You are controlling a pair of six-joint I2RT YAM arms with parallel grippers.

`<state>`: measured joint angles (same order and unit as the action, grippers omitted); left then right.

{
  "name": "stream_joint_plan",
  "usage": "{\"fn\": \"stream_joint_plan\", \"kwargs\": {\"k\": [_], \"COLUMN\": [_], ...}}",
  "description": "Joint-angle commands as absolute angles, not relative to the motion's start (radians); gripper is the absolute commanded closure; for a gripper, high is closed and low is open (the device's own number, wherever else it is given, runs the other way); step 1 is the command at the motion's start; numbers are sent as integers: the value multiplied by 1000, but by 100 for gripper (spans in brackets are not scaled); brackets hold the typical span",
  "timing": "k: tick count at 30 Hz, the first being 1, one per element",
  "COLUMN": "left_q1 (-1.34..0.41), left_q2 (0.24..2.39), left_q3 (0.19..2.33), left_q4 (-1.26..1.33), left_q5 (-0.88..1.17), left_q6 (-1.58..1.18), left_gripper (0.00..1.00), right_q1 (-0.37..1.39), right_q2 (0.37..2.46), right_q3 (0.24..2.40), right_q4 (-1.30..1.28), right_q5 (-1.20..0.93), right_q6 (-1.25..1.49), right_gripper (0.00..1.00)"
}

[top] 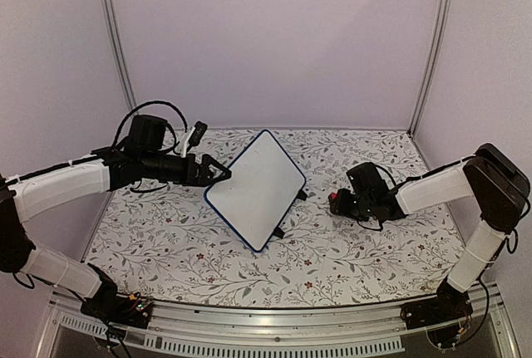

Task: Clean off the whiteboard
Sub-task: Place the whiteboard eraser at the center of the board.

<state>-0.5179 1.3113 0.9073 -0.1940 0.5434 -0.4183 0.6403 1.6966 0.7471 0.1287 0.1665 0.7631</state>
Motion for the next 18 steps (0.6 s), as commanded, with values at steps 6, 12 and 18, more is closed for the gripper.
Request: {"fn": "stream_joint_plan", "kwargs": {"k": [6, 12, 18], "left_q1": [-514, -513, -512], "left_q2": [1289, 1289, 1290], "left_q3": [905, 904, 904], "left_q4": [-172, -171, -167], "left_q5": [545, 547, 549], "left_q6": [-417, -418, -419], "left_gripper": [0, 0, 0], "right_q1": [635, 636, 654], "right_q2": [1794, 1837, 1946], "right_q3": [797, 843, 946], "right_q4": [108, 11, -125], "right_q5": [107, 143, 188], "right_q6": [752, 740, 681], "right_gripper": [31, 19, 13]}}
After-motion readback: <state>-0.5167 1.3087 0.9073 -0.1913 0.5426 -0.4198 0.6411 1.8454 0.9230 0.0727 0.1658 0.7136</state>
